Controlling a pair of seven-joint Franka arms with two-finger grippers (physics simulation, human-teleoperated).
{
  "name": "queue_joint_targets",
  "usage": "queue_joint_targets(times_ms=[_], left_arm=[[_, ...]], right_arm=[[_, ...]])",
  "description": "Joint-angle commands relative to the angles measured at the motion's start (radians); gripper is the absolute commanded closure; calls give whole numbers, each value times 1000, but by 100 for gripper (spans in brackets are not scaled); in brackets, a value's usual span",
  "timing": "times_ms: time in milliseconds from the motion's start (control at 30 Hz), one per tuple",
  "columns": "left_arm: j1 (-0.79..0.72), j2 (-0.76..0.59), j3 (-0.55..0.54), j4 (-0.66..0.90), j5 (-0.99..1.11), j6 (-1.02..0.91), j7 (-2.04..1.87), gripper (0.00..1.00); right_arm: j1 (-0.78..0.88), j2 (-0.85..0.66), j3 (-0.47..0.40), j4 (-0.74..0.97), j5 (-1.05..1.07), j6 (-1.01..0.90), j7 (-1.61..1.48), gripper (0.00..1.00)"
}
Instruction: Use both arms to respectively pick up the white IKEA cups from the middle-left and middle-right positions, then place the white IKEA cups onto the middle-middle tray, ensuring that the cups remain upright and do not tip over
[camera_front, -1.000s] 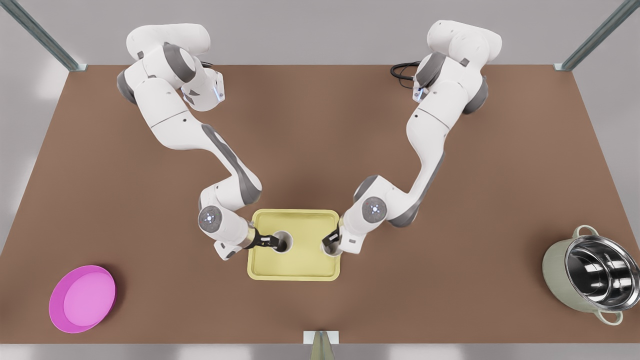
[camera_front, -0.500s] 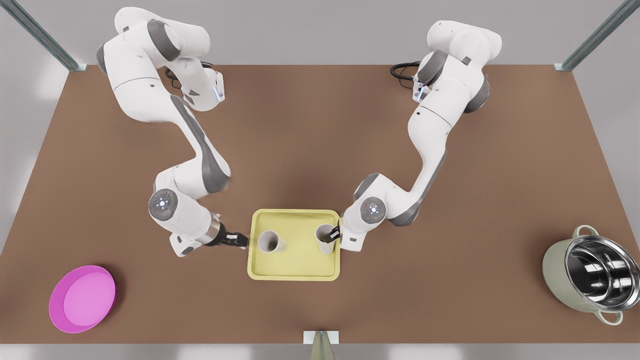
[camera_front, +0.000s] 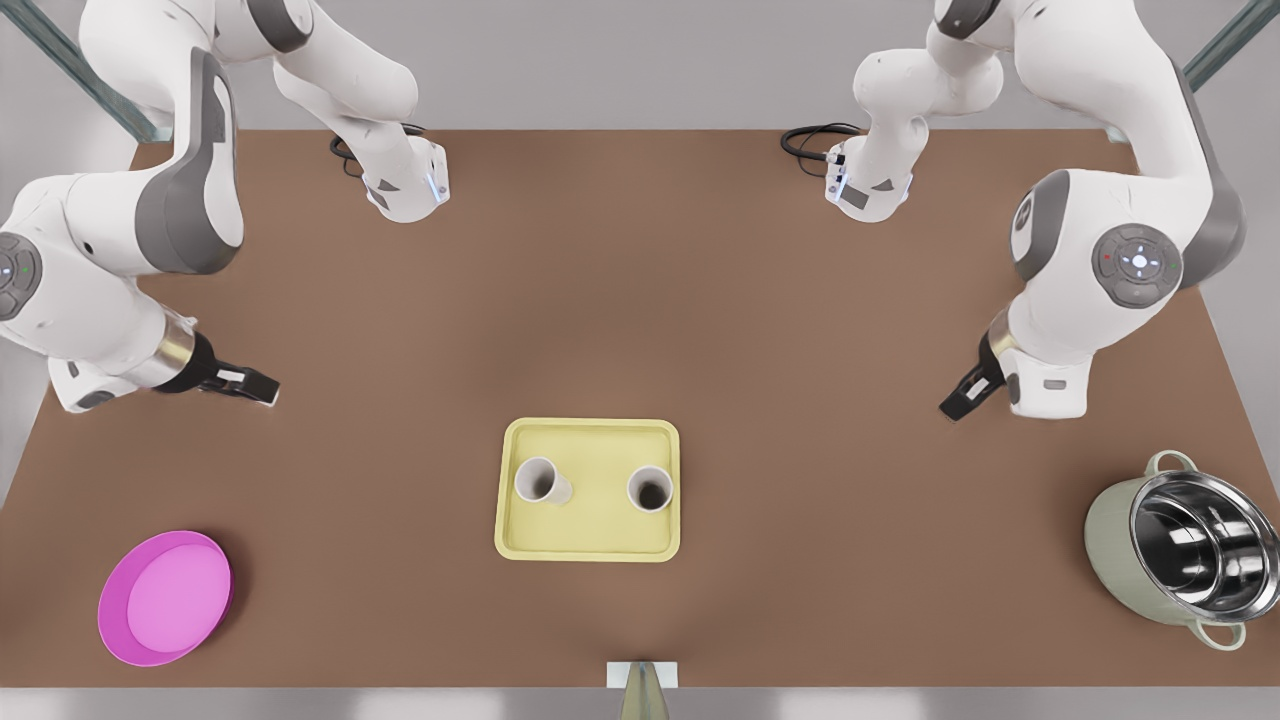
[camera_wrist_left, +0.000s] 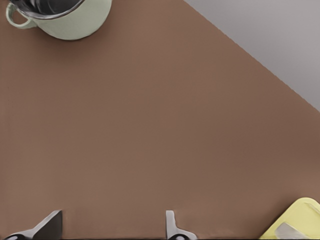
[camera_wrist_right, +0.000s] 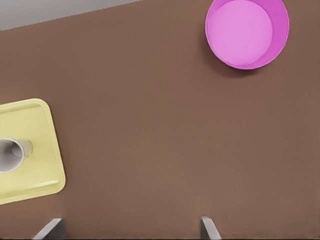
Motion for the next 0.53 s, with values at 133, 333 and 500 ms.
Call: queue_joint_targets(times_ms=[133,333,500], left_arm=[[49,-19,-35,-17,-57,-234,939,0],[103,-4,-59,-25,-80,-198,950,0],[109,-4,-79,-29,-82,-198,950,0]], right_arm=[[1,-2,1,4,14,-144,-183,0],[243,-111,-262,-71,21,-119,-219,0],[263,-171,-297,-189,35,-20,-219,0]])
